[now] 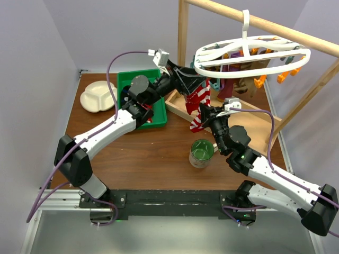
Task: Remove the socks clipped to the hanger
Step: Remove the sock from the hanger.
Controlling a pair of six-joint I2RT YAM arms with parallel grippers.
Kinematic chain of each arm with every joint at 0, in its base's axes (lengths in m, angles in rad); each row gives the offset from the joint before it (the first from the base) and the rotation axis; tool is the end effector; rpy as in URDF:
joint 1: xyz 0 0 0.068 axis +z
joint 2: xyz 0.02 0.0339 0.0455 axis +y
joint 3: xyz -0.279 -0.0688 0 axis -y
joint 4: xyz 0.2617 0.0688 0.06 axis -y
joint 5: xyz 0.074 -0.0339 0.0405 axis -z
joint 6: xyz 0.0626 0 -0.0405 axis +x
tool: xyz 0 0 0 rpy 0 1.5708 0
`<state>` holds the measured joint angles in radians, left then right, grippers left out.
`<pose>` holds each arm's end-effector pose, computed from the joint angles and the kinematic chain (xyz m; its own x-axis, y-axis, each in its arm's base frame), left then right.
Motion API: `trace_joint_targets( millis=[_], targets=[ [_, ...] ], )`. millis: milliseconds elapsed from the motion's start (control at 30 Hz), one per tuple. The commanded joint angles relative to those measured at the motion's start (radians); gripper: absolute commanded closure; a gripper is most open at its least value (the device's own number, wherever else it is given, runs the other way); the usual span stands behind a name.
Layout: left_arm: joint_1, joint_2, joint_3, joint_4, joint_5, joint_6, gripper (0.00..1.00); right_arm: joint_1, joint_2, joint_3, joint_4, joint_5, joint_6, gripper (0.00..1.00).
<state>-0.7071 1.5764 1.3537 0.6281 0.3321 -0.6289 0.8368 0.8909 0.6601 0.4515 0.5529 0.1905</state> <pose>0.3003 -0.2834 0.4457 -0.2528 -0.5155 -0.8188 0.8572 0.2731 -0.4366 0.1833 0.1541 0.3569 0.0893 0.3396 -0.9363 -0.3112 0.9025 0.2976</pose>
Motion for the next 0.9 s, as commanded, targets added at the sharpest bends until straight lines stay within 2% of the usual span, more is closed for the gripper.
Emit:
trace_joint_targets(
  millis=[0, 200, 300, 333, 400, 433, 500, 533, 600, 867],
  targets=[
    [0.006, 0.008, 0.059, 0.079, 0.018, -0.031, 0.34, -0.002, 0.000, 0.047, 0.004, -0.008, 0.007, 1.00],
    [0.006, 0.025, 0.076, 0.090, 0.016, -0.046, 0.39, -0.002, 0.002, 0.052, 0.003, -0.011, 0.007, 1.00],
    [0.006, 0.028, 0.073, 0.096, 0.019, -0.049, 0.48, -0.002, 0.002, 0.052, 0.000, -0.011, 0.007, 1.00],
    [0.006, 0.028, 0.074, 0.097, 0.018, -0.052, 0.58, -0.002, 0.002, 0.052, 0.000, -0.011, 0.007, 1.00],
    [0.006, 0.027, 0.073, 0.102, 0.018, -0.052, 0.68, -0.002, -0.003, 0.049, -0.002, -0.011, 0.010, 1.00],
    [0.006, 0.028, 0.071, 0.105, 0.019, -0.052, 0.77, -0.002, -0.004, 0.047, -0.004, -0.011, 0.010, 1.00],
    [0.006, 0.027, 0.073, 0.107, 0.021, -0.052, 0.85, -0.002, -0.015, 0.036, -0.008, -0.010, 0.017, 1.00],
    [0.006, 0.027, 0.073, 0.110, 0.025, -0.051, 0.94, -0.002, -0.021, 0.032, -0.008, -0.008, 0.018, 1.00],
    [0.006, 0.027, 0.071, 0.111, 0.025, -0.051, 1.00, -0.002, -0.038, 0.015, -0.008, -0.005, 0.023, 1.00],
    [0.006, 0.020, 0.070, 0.099, 0.024, -0.043, 1.00, -0.002, -0.066, -0.017, -0.025, -0.001, 0.040, 1.00]
  ],
)
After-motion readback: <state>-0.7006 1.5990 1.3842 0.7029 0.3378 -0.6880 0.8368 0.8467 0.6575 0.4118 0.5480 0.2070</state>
